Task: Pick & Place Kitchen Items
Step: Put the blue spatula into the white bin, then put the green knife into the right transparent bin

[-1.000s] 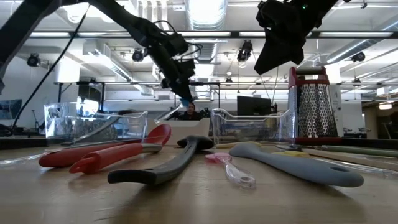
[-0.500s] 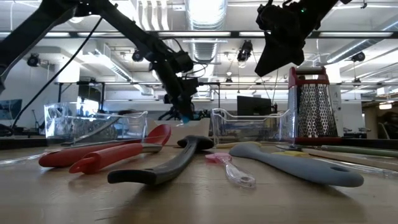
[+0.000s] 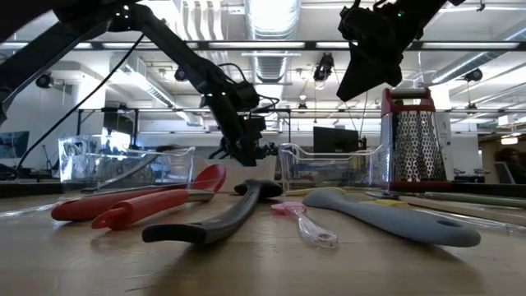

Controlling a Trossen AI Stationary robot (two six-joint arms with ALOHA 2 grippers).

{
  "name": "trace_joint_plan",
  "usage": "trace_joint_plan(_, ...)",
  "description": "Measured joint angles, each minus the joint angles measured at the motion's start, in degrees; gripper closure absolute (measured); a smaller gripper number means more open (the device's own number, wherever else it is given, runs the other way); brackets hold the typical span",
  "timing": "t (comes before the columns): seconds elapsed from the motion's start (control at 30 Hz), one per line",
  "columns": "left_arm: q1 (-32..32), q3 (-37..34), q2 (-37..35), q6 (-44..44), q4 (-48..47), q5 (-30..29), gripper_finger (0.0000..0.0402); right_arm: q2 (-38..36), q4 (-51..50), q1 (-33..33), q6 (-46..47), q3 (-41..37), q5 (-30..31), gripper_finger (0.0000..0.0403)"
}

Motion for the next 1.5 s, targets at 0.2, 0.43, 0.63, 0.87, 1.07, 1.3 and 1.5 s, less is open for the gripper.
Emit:
trace_joint_plan(0.2, 0.0, 0.0, 0.4, 0.0, 0.2, -0.1, 0.0283, 0.0, 0.0, 0.0, 0.0, 0.0, 0.2, 0.0304)
trace_joint_plan(0.43, 0.0, 3.7, 0.3, -0.1, -3.7, -0.2, 0.0206, 0.0, -0.1, 0.0, 0.0, 0.0, 0.2, 0.0301)
trace_joint_plan(0.63, -0.1, 12.5, -0.1, -0.2, -13.2, -0.2, 0.0193, 0.0, -0.2, 0.0, 0.0, 0.0, 0.2, 0.0309)
trace_joint_plan(0.87, -2.2, 21.3, -4.0, -0.2, -23.5, -0.2, 0.0203, 0.0, -0.3, 0.0, 0.0, 0.0, 0.2, 0.0310)
trace_joint_plan(1.07, -6.7, 21.3, -12.3, -0.2, -26.9, -0.8, 0.0217, 0.0, -0.4, 0.0, 0.2, -0.1, 0.3, 0.0301)
trace_joint_plan(1.3, -14.9, 19.5, -23.9, -2.1, -30.2, -3.3, 0.0231, 0.0, -0.3, 0.0, 0.2, -0.1, 0.3, 0.0307)
trace_joint_plan(1.5, -24.6, 14.9, -33.8, -3.8, -30.7, -10.2, 0.0235, 0.0, -0.4, 0.0, 0.2, -0.1, 0.3, 0.0312)
